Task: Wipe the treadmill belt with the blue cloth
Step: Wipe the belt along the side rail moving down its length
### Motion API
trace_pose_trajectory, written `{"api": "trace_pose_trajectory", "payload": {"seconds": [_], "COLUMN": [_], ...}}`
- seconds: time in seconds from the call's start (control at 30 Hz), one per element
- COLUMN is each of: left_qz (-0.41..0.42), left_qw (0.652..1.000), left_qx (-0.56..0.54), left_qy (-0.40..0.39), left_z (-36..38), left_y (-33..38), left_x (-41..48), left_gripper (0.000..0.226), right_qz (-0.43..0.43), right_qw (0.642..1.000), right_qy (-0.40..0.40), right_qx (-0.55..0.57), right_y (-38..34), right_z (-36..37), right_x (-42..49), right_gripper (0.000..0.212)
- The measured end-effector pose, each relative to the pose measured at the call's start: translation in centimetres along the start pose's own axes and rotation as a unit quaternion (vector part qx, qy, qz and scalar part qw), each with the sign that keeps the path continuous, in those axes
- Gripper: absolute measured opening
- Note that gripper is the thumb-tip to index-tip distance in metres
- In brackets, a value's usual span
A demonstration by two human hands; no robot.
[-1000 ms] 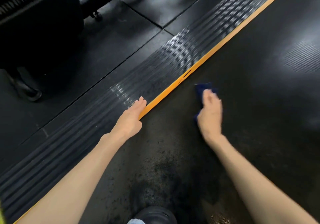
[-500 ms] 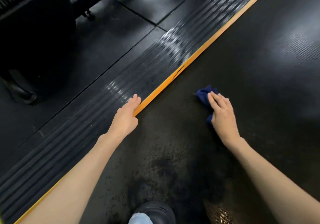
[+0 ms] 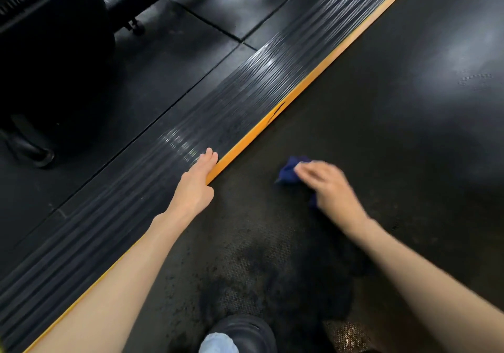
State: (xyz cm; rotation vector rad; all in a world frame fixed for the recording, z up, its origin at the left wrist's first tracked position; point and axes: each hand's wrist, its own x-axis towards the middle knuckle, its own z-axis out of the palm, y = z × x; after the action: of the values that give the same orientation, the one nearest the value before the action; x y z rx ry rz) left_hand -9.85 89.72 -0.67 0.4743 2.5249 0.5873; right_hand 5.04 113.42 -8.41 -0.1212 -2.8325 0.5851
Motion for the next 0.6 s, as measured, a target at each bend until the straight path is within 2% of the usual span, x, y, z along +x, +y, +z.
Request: {"api": "trace_pose_trajectory", "payload": {"seconds": [0.1, 0.13, 0.17, 0.23, 0.27, 0.37, 0.43, 0.5, 0.6], "left_qz": [0.005, 0.005, 0.007, 0.014, 0.019, 0.027, 0.035, 0.046, 0.057], "left_qw": [1.000, 1.000, 1.000, 1.000, 1.000, 1.000, 0.999, 0.999, 0.998], "left_qx": [0.004, 0.005, 0.007, 0.008, 0.004, 0.003, 0.004, -0.006, -0.006], "left_qy": [-0.006, -0.006, -0.005, -0.001, 0.002, 0.013, 0.014, 0.002, -0.016], "left_z": [0.0, 0.0, 0.0, 0.1, 0.2, 0.3, 0.2, -0.3, -1.0], "left_y": [0.3, 0.3, 0.2, -0.1, -0.3, -0.6, -1.1, -1.8, -2.6], "left_x": [0.0, 0.0, 0.1, 0.1, 0.2, 0.2, 0.5, 0.8, 0.9], "left_gripper": [0.086, 0.086, 0.086, 0.087, 0.087, 0.087, 0.086, 0.085, 0.080], "right_qz": [0.172, 0.203, 0.197, 0.093, 0.018, -0.183, -0.250, -0.197, -0.006], "right_qw": [0.983, 0.975, 0.975, 0.992, 0.994, 0.959, 0.948, 0.971, 0.999], "right_qy": [0.069, 0.090, 0.100, 0.046, -0.011, -0.174, -0.173, -0.124, -0.044], "right_qx": [-0.011, -0.002, 0.012, 0.073, 0.108, 0.128, 0.091, 0.054, -0.003], "right_y": [1.0, -0.2, -2.2, -7.7, -10.5, -14.4, -11.9, -8.1, -2.0], "right_z": [-1.2, -0.8, 0.1, 2.7, 3.9, 5.8, 5.6, 4.6, 2.5], "right_x": [0.9, 1.2, 1.2, 0.3, -0.5, -2.2, -1.0, 1.2, 4.8], "right_gripper": [0.057, 0.057, 0.056, 0.055, 0.057, 0.052, 0.046, 0.046, 0.064]}}
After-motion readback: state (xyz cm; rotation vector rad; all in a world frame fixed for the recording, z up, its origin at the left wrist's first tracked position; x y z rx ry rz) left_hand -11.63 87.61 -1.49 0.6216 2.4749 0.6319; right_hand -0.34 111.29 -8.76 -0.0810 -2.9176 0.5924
